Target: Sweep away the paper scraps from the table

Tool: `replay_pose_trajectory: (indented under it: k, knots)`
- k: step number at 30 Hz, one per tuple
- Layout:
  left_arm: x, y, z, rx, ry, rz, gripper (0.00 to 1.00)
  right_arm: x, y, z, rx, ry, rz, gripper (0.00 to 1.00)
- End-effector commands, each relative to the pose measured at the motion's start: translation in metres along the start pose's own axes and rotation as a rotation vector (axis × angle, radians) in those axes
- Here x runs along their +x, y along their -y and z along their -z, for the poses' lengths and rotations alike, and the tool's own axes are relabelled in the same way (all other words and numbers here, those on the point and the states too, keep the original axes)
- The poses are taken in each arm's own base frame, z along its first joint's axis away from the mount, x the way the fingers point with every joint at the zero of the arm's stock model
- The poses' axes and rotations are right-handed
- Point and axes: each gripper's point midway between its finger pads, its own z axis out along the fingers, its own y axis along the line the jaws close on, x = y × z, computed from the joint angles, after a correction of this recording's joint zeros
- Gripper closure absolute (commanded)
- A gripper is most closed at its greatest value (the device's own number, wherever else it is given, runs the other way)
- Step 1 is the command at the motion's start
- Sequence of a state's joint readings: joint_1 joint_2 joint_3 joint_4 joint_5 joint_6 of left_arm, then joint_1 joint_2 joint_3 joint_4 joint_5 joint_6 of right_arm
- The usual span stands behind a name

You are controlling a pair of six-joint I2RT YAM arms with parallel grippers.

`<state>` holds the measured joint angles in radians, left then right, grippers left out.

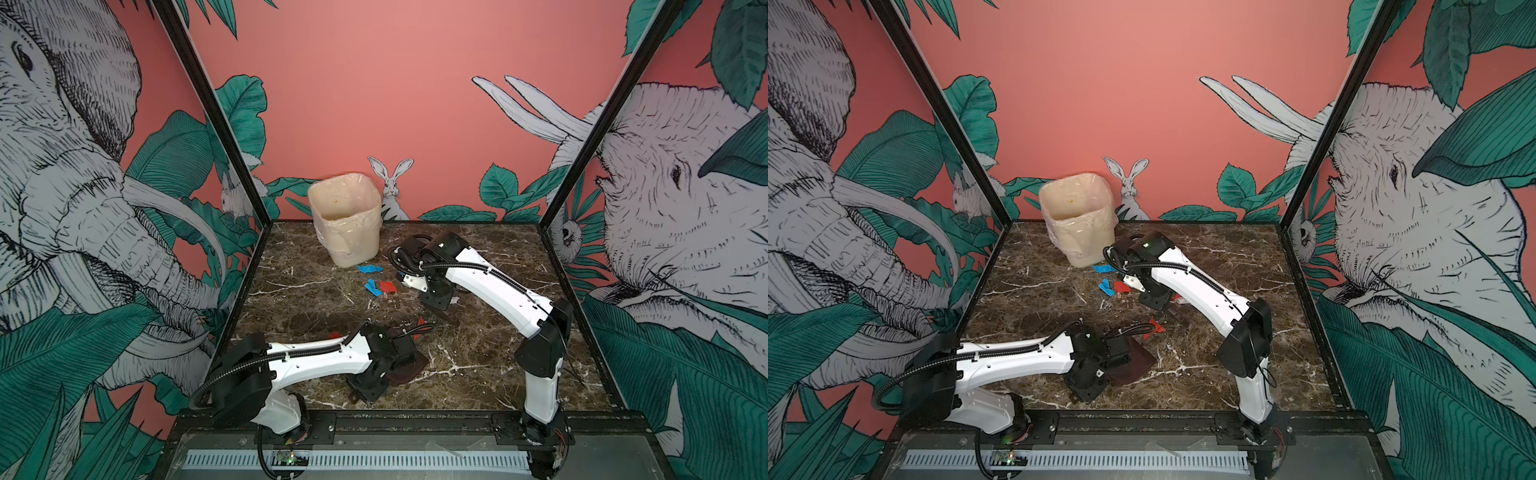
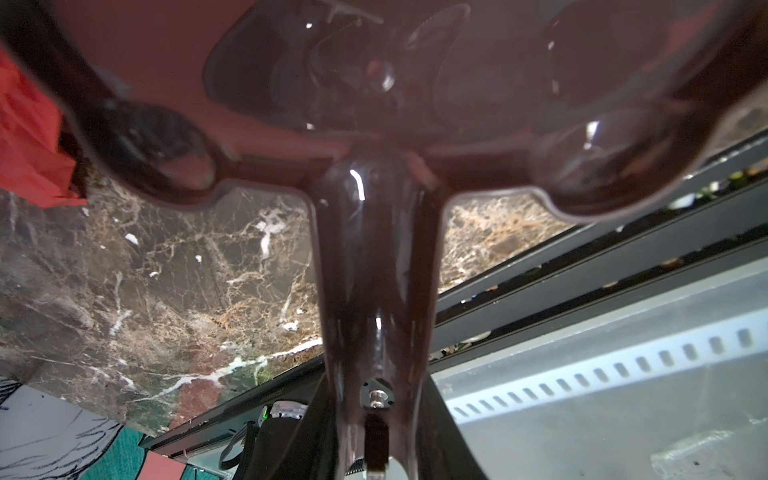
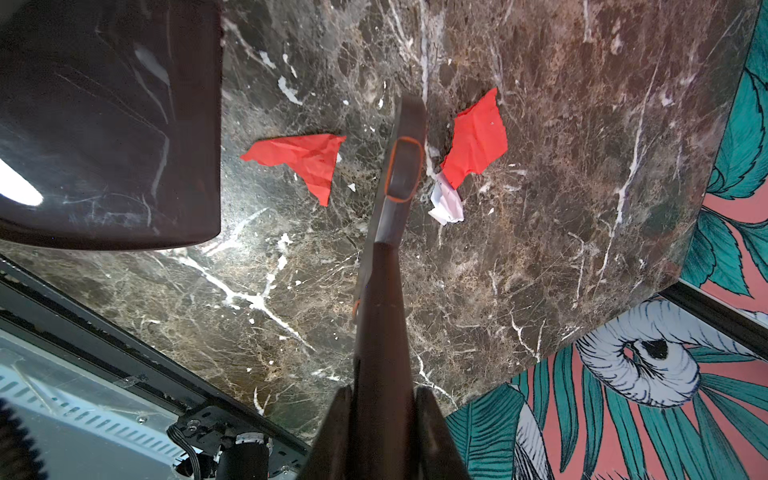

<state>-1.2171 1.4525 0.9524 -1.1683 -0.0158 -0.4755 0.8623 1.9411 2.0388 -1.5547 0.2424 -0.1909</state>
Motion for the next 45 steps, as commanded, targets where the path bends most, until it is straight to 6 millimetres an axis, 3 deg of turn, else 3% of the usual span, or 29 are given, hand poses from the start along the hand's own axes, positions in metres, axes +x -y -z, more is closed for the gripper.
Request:
replay_pose_trajectory:
  k: [1, 11, 17, 24, 30, 38, 45]
  knots:
    - [-0.002, 0.000, -0.003, -0.011, 0.009, 0.014, 1.00, 0.003, -0.017, -0.005, -0.053, -0.036, 0.025, 1.00]
    - [-0.008, 0.002, -0.008, -0.015, 0.010, 0.001, 1.00, 0.003, -0.066, 0.003, -0.162, -0.048, 0.091, 1.00]
    - [-0.007, 0.003, -0.009, -0.012, 0.005, -0.001, 1.00, 0.001, -0.107, 0.034, -0.296, 0.045, 0.094, 1.00]
    - [-0.008, 0.003, -0.010, -0.012, 0.012, -0.003, 1.00, 0.001, -0.120, 0.067, -0.371, 0.176, 0.051, 1.00]
    - [-0.009, 0.000, -0.008, -0.022, 0.027, -0.002, 1.00, 0.008, -0.103, 0.077, -0.310, 0.209, 0.017, 1.00]
    - [-0.016, -0.005, 0.002, -0.039, 0.093, 0.010, 1.00, 0.036, -0.032, 0.079, -0.138, 0.240, -0.187, 1.00]
    - [-0.023, -0.008, 0.018, -0.039, 0.168, 0.031, 1.00, 0.066, 0.005, 0.082, -0.119, 0.322, -0.370, 1.00]
